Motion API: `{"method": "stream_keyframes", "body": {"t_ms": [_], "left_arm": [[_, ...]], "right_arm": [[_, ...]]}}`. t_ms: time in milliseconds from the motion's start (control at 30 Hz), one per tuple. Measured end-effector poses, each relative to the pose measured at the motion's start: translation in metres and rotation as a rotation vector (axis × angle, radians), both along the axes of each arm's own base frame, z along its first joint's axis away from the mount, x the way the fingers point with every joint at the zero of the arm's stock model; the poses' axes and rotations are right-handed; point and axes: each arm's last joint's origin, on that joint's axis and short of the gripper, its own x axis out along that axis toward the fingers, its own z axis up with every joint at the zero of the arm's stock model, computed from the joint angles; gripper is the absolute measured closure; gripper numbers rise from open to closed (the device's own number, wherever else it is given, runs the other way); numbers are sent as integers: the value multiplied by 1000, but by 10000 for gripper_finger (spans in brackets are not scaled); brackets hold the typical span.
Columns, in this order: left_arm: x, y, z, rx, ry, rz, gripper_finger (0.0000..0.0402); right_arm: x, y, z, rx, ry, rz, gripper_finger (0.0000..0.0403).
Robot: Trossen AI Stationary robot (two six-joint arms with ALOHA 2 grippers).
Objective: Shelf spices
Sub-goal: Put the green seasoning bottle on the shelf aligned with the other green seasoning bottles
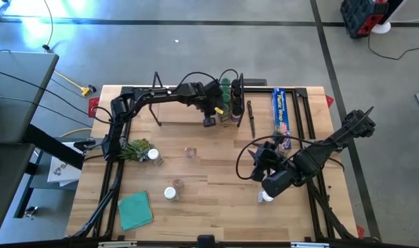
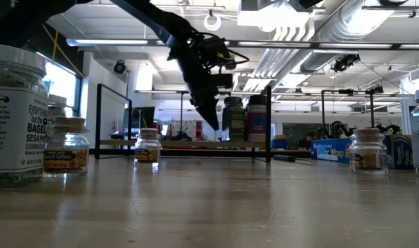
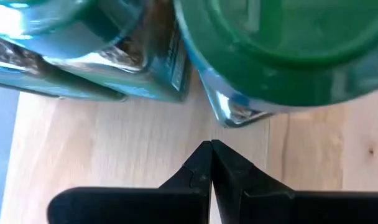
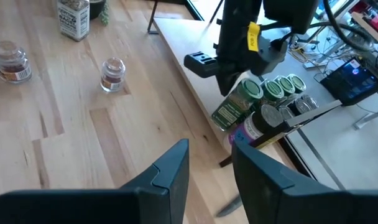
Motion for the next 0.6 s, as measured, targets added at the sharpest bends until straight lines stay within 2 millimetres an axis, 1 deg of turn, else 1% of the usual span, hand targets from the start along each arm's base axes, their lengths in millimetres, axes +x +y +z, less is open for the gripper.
{"method": "stream_keyframes", "body": {"t_ms": [433, 600], "left_arm": [[6, 6, 5, 27, -92, 30, 399], [1, 9, 8, 88, -46, 93, 399]], "right_arm": [[0, 0, 0, 6, -6, -2, 286], [1, 0, 0, 6, -8, -3, 286]]}}
